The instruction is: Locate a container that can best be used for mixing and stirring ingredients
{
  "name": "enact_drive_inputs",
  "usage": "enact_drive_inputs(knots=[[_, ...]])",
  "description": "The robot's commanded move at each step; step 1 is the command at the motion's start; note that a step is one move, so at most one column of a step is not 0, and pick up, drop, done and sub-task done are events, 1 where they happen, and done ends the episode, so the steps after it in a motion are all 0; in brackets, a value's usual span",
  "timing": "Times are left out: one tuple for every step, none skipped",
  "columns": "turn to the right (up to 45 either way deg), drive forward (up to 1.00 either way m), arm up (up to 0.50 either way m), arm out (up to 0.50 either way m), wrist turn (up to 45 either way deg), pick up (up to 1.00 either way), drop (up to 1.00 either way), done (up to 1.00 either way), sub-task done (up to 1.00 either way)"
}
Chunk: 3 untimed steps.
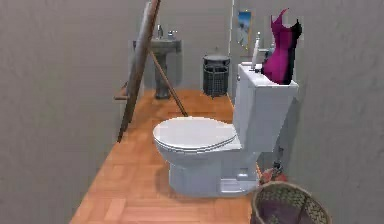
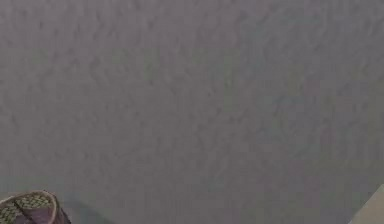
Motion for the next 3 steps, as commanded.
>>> enact_drive_inputs(knots=[[-45.0, 0.00, 0.00, 0.00, 0.0, 0.00, 0.00, 0.00, 0.00], [-45.0, 0.00, 0.00, 0.00, 0.0, 0.00, 0.00, 0.00, 0.00], [-45.0, 0.00, 0.00, 0.00, 0.0, 0.00, 0.00, 0.00, 0.00]])
